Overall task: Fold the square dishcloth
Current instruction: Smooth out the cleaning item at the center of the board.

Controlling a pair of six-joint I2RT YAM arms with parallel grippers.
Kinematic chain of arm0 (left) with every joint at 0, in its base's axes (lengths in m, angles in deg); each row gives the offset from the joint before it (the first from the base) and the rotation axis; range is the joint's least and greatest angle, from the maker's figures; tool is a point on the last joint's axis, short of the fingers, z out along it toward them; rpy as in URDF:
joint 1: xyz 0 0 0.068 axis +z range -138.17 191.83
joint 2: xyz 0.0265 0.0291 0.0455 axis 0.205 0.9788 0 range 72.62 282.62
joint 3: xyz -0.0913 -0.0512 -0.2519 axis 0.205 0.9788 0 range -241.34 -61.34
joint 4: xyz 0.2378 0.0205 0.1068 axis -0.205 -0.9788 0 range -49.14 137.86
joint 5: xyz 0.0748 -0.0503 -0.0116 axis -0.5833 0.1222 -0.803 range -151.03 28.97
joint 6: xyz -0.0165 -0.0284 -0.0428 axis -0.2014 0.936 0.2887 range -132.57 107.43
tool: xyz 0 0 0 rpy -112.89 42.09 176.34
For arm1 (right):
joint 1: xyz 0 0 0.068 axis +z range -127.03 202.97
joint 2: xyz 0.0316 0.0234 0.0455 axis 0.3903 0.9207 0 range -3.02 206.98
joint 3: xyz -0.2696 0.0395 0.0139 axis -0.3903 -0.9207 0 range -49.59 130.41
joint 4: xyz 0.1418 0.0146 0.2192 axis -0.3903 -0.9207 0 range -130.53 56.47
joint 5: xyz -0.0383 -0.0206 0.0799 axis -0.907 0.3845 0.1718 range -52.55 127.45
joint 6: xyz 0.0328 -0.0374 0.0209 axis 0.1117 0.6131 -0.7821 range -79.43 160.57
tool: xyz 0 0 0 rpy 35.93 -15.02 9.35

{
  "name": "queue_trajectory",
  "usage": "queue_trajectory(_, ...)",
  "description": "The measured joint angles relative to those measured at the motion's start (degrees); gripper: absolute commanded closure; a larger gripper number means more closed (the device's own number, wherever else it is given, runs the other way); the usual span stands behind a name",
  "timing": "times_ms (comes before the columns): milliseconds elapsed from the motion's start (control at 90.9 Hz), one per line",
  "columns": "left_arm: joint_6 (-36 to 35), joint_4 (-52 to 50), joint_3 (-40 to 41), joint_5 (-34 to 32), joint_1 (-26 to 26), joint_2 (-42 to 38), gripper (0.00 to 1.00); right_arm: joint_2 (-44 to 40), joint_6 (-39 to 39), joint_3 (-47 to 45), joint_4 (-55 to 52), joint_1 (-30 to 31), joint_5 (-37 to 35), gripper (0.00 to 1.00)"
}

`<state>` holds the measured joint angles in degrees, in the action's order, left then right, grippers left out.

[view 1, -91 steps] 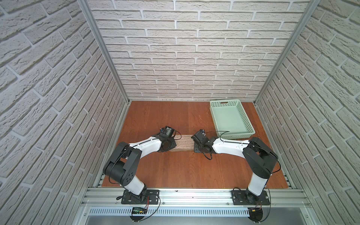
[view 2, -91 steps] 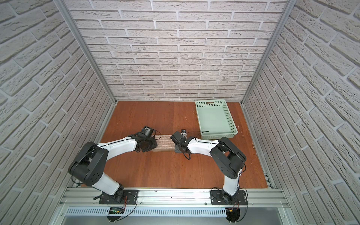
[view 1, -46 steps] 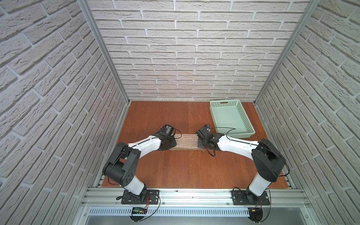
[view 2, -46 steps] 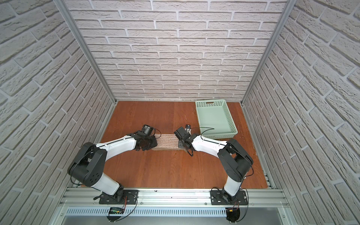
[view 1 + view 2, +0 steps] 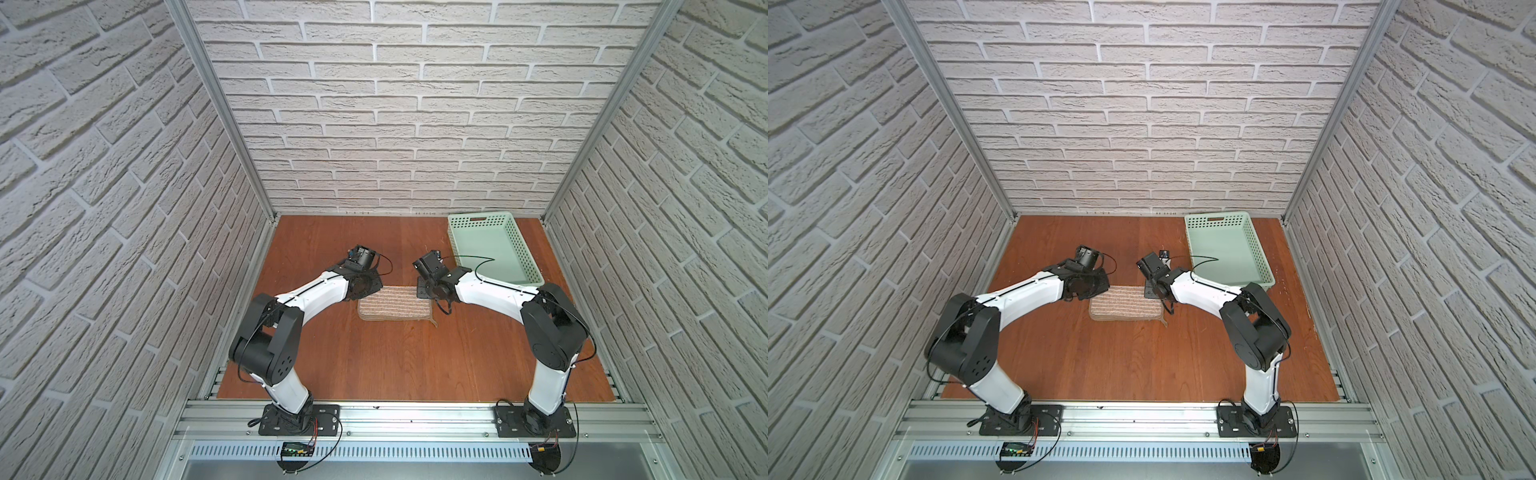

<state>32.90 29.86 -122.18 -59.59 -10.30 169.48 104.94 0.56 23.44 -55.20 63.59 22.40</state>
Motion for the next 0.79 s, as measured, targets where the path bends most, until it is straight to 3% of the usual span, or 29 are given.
queue_trajectory(385, -0.6, 3.4, -1.9, 2.1, 5.6, 8.9, 0.78, 5.3, 0.1, 1.3, 0.0, -2.8, 2.2, 0.86)
queue_trajectory(792, -0.6, 3.6, -0.6, 4.4, 5.1, 5.8, 0.57, 3.9, 1.0, 2.5, -2.2, -3.3, 3.0, 0.83)
